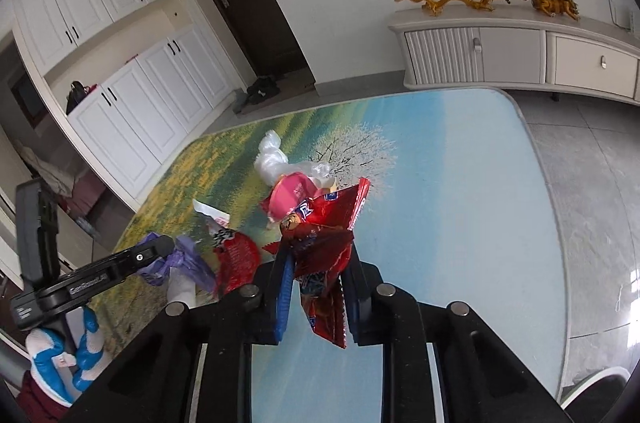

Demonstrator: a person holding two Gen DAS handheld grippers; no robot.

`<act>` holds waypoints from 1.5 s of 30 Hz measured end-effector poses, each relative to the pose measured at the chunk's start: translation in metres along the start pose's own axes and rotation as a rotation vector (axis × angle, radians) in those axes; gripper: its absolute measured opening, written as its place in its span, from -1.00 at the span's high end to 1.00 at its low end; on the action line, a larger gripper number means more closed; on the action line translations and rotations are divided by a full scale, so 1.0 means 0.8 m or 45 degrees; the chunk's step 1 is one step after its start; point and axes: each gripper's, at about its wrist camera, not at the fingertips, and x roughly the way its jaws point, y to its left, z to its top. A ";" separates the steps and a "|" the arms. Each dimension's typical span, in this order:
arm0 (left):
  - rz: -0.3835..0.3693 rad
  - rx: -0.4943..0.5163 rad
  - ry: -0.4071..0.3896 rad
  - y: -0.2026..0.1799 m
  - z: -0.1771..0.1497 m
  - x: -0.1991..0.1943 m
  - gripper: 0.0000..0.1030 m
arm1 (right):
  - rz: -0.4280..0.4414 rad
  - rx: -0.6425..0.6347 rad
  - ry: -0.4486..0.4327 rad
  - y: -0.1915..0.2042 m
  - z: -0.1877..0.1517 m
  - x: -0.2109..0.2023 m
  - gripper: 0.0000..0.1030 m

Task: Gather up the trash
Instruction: 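Grasp the purple bag with left tool while right tool grasps red chip bag, then carry the purple bag and red chip bag over the white bin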

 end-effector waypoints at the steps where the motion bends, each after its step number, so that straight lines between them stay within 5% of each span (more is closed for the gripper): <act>1: -0.004 -0.002 -0.012 -0.001 0.000 -0.006 0.51 | 0.006 0.004 -0.009 0.001 -0.002 -0.008 0.59; 12: -0.071 -0.003 -0.150 -0.015 0.009 -0.089 0.53 | 0.099 0.034 -0.165 0.014 -0.018 -0.113 0.60; 21: -0.141 0.100 -0.223 -0.072 0.005 -0.143 0.53 | 0.106 0.038 -0.315 0.009 -0.044 -0.215 0.60; 32: -0.278 0.293 -0.203 -0.196 -0.018 -0.159 0.53 | -0.150 0.107 -0.454 -0.055 -0.091 -0.326 0.60; 45: -0.435 0.674 0.070 -0.421 -0.111 -0.072 0.52 | -0.478 0.427 -0.445 -0.197 -0.181 -0.390 0.60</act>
